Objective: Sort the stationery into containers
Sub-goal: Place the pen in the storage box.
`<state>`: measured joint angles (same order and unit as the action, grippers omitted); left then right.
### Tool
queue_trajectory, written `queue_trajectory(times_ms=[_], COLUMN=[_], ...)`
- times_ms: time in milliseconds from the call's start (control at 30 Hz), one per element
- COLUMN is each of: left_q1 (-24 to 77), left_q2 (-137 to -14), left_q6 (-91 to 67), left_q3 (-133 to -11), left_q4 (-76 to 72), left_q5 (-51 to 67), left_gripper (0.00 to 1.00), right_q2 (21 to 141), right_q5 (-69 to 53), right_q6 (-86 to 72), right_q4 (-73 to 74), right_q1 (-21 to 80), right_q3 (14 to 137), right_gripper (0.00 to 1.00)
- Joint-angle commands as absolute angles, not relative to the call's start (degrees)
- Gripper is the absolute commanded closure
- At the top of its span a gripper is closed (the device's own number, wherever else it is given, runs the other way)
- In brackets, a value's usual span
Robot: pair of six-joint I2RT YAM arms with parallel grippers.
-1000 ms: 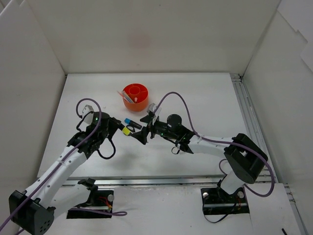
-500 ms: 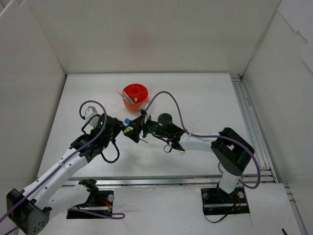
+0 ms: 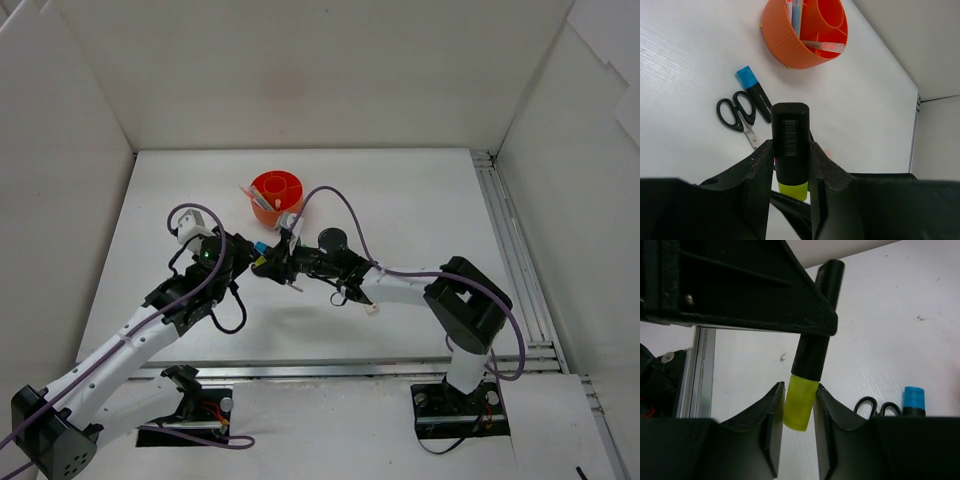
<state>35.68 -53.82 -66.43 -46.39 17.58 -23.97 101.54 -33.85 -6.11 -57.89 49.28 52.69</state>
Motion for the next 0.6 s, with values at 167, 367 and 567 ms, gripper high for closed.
queue_trajectory(times_ms=[167, 367, 567], left_q1=[36.8, 36.8, 36.8], left_q2=[-53.0, -53.7, -49.8], left_q6=[-59.2, -56.9, -54.6], left_q3=[-46.7, -50.0, -51.8], left_q4=[10.8, 16.1, 20.5], left_q5=[-20.7, -20.2, -21.4], left_gripper=[0.7, 0.23, 0.01], right_q2=[100.5, 95.5, 92.0], right_q5=[-36.8, -33.2, -33.2], right_q6=[-8.2, -9.9, -5.9], right_q4=[-63.2, -63.1, -53.1], right_q1=[48.2, 43.3, 36.6], right_q3=[57.3, 54.1, 54.8], right_gripper=[0.96, 1.0, 1.0])
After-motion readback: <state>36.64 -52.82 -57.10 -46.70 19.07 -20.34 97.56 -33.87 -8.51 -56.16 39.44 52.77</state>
